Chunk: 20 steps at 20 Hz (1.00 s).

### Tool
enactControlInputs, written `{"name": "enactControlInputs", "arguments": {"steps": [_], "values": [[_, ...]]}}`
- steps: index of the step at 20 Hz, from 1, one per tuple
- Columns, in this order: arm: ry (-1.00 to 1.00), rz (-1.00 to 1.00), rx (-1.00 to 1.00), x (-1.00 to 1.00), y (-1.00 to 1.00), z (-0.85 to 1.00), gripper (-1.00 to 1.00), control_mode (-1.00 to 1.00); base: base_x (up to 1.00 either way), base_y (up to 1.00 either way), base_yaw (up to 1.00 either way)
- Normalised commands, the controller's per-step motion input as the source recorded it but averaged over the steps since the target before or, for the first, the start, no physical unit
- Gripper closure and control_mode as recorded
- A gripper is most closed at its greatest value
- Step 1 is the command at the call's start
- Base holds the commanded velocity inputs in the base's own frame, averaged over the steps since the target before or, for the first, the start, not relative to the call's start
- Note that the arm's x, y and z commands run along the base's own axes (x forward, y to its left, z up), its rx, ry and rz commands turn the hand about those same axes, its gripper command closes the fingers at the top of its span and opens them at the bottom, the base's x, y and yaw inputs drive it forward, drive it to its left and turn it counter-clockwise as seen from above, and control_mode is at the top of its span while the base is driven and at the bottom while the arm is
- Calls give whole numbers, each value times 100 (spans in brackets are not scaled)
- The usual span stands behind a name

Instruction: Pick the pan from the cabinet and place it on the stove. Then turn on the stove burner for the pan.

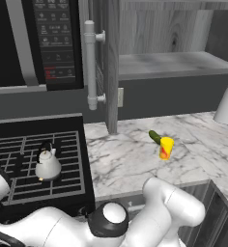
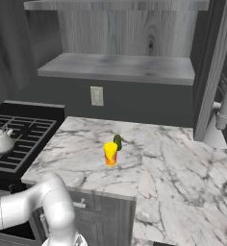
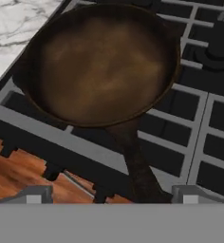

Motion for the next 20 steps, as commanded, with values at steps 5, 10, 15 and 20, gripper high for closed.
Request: {"name": "enactControlInputs", "arguments": {"steps": [5,10,15,20], "values": [[-10,-4,-1,-46,-9,39,-100,-100,0,0,0],[-15,-1,0,-42,-26,35,-100,-100,0,0,0],[-15,0,4,-52,-42,18,-100,-100,0,0,0],[-12,0,7,-49,-49,10,-100,-100,0,0,0]]}}
